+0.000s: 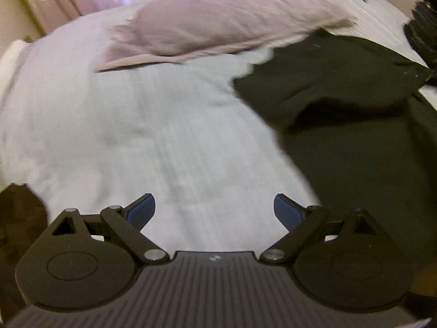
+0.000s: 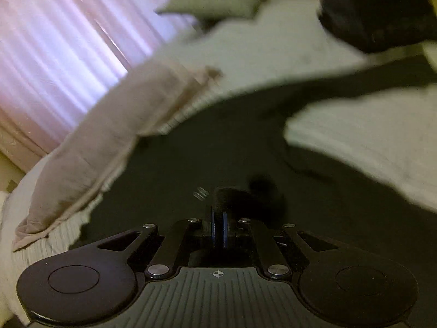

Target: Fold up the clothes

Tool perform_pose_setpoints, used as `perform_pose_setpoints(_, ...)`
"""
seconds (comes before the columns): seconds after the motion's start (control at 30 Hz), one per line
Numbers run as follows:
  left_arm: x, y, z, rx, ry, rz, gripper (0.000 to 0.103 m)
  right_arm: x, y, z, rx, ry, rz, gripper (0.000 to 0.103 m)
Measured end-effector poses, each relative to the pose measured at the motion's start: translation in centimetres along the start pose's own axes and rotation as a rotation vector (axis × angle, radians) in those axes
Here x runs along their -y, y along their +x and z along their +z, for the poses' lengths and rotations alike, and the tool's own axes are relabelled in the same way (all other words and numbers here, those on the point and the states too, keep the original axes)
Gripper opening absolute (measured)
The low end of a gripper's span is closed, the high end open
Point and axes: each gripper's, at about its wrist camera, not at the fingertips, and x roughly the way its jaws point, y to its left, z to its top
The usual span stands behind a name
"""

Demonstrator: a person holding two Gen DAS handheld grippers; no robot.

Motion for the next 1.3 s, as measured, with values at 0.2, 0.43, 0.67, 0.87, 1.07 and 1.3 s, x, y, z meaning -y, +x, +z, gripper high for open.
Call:
perform_pose_setpoints(0.2,8.9,1.7,1.8,-0.041,0.081,-0.026,0.092,1.4,-1.9,3.8,-0.005,-0.025,0.183,0.004)
perform_pose_setpoints(0.43,12.4,1.9,5.1,-0.032,0.115,-0.044,0.092,5.9,1.2,3.0,-0.116,0.027,0.091,0.004)
perform_pose_setpoints(0.67,12.6,2.7,5.4,-0.052,0.157,-0.079,0.092,6.5,0.8,2.3,-0.168,0.049,0.009,0.005)
perform_pose_setpoints(0.87,12.3,3.6,5.7,-0.023,0.198,-0.132,0.092,5.2,0.4,2.7,-0.166,0.034,-0.020,0.052)
perform_pose_setpoints(1.07,11.8,4.5,5.3,-0.023,0.206,-0.151,0.092,4.6,0.2,3.5,-0.122,0.006,-0.019,0.068)
perform_pose_setpoints(1.3,13.2,5.1,5.9,-0.049,0.207,-0.124,0.092,6.6,4.6,4.7,-0.237,0.002,0.048,0.026)
